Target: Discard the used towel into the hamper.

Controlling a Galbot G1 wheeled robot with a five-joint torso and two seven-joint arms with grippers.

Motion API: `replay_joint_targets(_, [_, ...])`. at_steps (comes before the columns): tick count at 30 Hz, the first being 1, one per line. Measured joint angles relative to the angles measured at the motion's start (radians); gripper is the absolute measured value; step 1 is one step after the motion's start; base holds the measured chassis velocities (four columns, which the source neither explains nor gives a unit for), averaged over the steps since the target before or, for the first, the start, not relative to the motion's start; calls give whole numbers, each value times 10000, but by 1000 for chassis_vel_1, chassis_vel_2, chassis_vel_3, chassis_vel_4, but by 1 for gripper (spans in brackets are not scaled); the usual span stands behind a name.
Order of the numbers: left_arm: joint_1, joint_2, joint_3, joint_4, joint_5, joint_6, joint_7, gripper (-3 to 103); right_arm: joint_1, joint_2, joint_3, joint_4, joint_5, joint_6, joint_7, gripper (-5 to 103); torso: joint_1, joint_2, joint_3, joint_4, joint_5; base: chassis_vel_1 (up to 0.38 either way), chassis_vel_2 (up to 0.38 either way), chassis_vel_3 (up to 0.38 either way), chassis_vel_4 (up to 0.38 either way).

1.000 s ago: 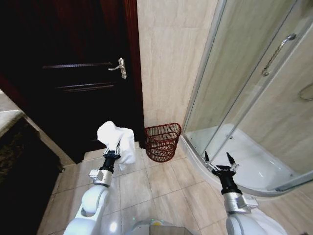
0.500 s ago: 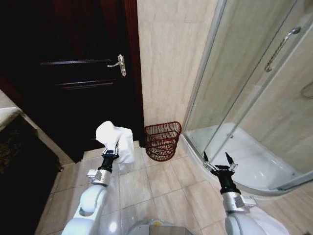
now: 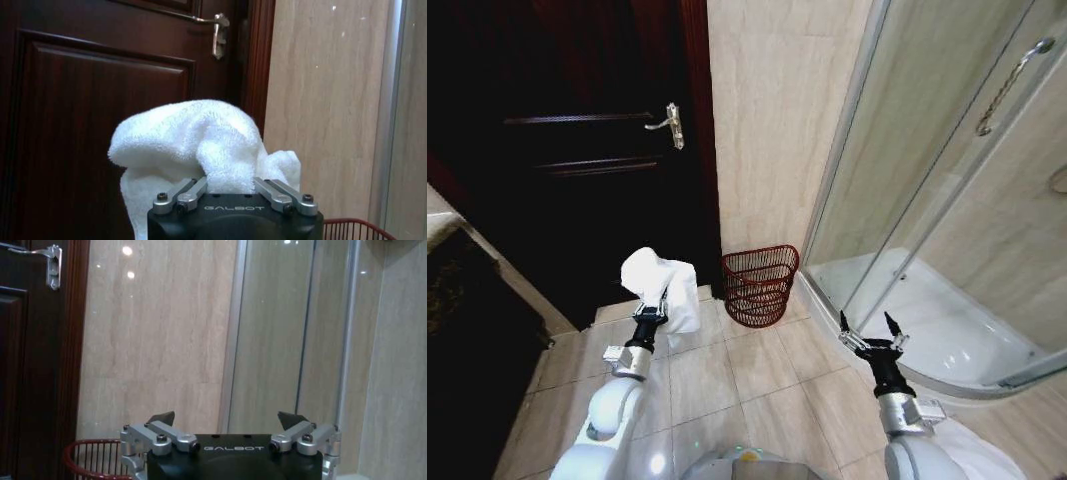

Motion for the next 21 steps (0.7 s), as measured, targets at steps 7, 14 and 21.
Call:
replay_joint_targets(7, [15, -8, -42, 29, -7, -39, 23, 15, 66, 0, -3, -13, 0, -15, 24, 100, -114, -289, -174, 0, 1, 0, 0, 0, 0])
replay_joint_targets(14, [16, -37, -46, 78, 6, -79, 24, 15, 68, 0, -8, -42, -19, -24, 23, 100, -232, -591, -358, 0, 1, 0, 0, 0, 0])
replay_joint_targets(21, [-165, -46, -23, 277, 13, -328, 20, 15, 0, 0, 83, -153, -189, 81, -44, 100, -312, -813, -500, -1, 0, 0, 0, 0, 0])
